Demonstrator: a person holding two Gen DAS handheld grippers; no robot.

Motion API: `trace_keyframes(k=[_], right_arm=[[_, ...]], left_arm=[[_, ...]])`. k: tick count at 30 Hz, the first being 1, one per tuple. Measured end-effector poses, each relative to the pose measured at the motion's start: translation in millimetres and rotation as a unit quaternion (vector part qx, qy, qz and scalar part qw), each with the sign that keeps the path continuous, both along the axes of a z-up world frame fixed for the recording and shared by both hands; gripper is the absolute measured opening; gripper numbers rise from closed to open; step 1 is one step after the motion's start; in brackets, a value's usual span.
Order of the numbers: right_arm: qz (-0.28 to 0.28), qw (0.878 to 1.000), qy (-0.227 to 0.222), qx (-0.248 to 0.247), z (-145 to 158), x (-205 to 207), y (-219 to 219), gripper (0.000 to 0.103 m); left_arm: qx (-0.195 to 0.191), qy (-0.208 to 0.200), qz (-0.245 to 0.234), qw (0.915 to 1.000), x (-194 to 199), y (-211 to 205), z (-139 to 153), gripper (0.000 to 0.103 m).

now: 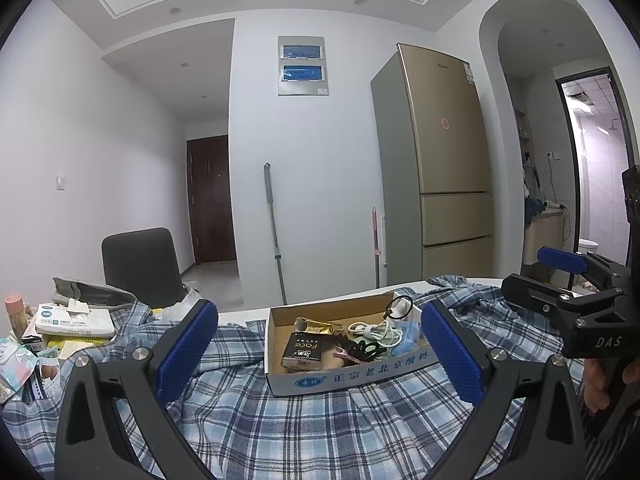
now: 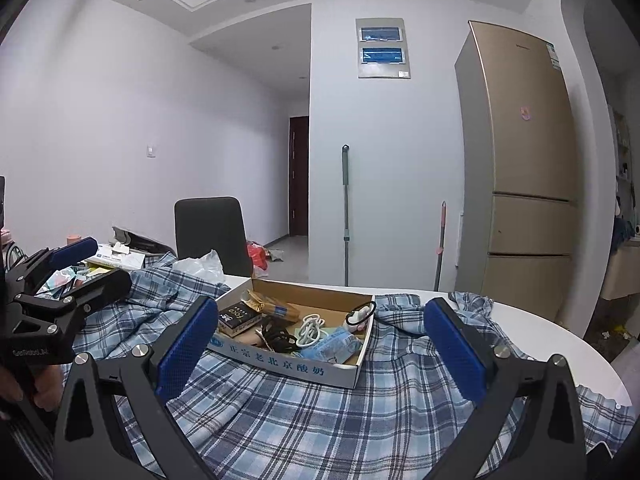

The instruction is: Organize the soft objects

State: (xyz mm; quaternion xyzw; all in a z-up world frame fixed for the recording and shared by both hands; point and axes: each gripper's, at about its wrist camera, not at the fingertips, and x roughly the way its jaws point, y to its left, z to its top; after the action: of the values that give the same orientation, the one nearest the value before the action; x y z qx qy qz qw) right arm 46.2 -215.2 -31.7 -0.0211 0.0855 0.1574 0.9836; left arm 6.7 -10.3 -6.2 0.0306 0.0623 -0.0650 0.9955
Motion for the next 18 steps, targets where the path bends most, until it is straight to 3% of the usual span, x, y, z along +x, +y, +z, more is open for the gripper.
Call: trace_keyframes(k=[18], right_arm=[[-0.002,1.0,0.001,0.002,-0.1,0.0,-0.8,0.103]], left_arm=[[0.004,0.0,0.001,1.0,-1.1,-1.9,-0.9,0.103]])
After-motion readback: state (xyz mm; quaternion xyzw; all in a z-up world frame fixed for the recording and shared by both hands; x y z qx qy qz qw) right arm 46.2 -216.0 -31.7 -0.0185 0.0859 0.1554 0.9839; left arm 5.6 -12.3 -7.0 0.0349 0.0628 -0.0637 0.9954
